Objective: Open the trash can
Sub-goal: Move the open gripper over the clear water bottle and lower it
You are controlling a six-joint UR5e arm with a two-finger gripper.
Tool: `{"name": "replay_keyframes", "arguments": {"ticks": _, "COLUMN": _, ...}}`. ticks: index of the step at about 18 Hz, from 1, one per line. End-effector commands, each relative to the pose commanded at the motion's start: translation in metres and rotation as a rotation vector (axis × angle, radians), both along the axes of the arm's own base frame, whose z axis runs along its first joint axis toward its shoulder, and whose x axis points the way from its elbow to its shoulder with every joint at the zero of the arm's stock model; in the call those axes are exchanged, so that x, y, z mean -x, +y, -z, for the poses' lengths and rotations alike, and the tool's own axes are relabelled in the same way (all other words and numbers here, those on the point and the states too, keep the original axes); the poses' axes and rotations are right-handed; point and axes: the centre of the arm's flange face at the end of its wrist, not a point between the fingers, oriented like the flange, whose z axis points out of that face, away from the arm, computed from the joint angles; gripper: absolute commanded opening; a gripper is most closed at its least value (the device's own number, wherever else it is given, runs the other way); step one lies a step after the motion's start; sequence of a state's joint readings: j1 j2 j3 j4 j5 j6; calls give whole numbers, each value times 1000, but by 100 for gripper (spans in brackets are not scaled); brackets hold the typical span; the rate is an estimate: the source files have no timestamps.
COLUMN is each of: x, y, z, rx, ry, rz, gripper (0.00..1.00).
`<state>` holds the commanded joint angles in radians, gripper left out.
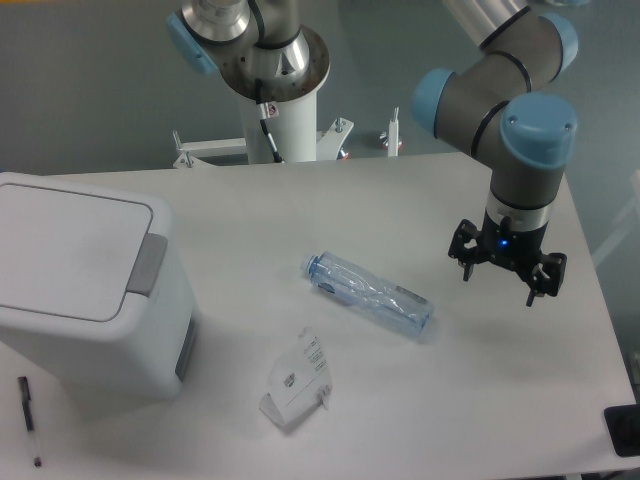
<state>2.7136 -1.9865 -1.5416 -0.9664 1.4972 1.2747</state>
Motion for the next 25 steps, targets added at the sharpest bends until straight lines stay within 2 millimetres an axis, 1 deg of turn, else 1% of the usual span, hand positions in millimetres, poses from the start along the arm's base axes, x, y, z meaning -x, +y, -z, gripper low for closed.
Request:
{"name": "replay_keyframes", "arguments": {"ticks": 6, "x": -3, "y": 2, "z": -2, "rx": 0, "ry": 0, "rz": 3, "gripper": 100}}
{"name": "replay_keyframes", "arguments": {"ticks": 9, "x": -6, "y": 4, "z": -8, "rx": -15, "ry": 2, "rz": -8, "gripper": 100}}
{"name": "replay_keyframes", "arguments": {"ticks": 12, "x": -22, "y": 23, "z": -9, "rx": -22, "ry": -8, "rz": -62, "gripper": 100}}
{"name": "replay_keyframes", "arguments": {"ticks": 15, "x": -25, "y": 26, "z": -12, "rx": -42, "ry": -23, "rz": -128, "gripper": 100}}
{"name": "replay_keyframes", "arguments": {"ticks": 17, "x": -38, "y": 40, "z": -13, "rx": -52, "ry": -36, "rz": -160, "gripper": 100}}
{"name": "replay_keyframes", "arguments": {"ticks": 20, "x": -54, "y": 60, "z": -17, "rx": -106, "ry": -76, "rz": -297, "gripper": 100}}
{"name": "replay_keyframes", "arguments": {"ticks": 22, "x": -55, "y": 67, "z": -15, "rx": -140, "ry": -114, "rz": -395, "gripper": 100}}
{"name": "replay_keyframes", "arguments": {"ticks": 24, "x": -65, "y": 78, "z": -17, "rx": -165, "ry": -143, "rz": -451, "gripper": 100}}
{"name": "replay_keyframes", "arguments": {"ticks": 25, "x": -68, "y": 80, "z": -21, "rx": -188, "ry": -164, "rz": -487, "gripper": 100}}
